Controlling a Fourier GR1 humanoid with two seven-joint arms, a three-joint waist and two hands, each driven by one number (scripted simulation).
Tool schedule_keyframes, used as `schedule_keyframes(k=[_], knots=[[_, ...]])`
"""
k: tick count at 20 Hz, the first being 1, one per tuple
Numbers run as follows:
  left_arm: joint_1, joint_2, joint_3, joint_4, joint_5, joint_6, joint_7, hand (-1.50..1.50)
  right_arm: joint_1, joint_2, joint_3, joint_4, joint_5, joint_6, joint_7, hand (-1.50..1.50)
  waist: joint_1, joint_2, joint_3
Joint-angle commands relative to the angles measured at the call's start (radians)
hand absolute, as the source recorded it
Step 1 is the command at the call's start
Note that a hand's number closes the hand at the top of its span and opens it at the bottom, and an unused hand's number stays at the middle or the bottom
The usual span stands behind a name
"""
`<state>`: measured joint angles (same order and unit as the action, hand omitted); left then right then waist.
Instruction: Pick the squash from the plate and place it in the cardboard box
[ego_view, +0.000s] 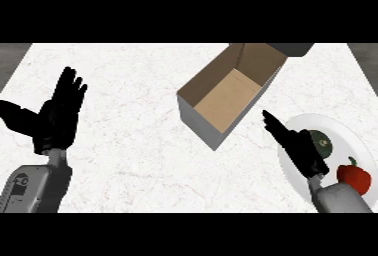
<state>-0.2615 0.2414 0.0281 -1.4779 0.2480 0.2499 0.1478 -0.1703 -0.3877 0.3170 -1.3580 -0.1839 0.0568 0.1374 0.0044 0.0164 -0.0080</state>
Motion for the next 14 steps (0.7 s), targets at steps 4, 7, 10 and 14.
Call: schedule_keyframes(k=[4, 7, 10, 14], knots=[[0.082, 0.188, -0.013, 0.061, -0.197, 0.005, -0.013, 0.00, 0.007, -0.115, -0.218, 0.000, -0.187, 0.188, -0.232, -1.50, -0.015, -0.013, 0.014], [0.120, 0.213, -0.019, 0.095, -0.211, -0.017, -0.021, 0.00, -0.093, -0.343, -0.135, -0.098, 0.143, 0.164, -0.274, -1.50, 0.013, -0.046, -0.012], [0.166, 0.270, -0.011, 0.121, -0.253, -0.025, -0.044, 0.00, 0.075, -0.385, -0.149, -0.006, 0.253, 0.134, -0.542, -1.50, -0.026, -0.012, 0.016], [0.164, 0.260, -0.033, 0.127, -0.283, -0.018, -0.052, 0.00, 0.104, -0.269, -0.294, 0.221, -0.024, 0.290, -0.850, -1.50, -0.001, -0.004, 0.017]])
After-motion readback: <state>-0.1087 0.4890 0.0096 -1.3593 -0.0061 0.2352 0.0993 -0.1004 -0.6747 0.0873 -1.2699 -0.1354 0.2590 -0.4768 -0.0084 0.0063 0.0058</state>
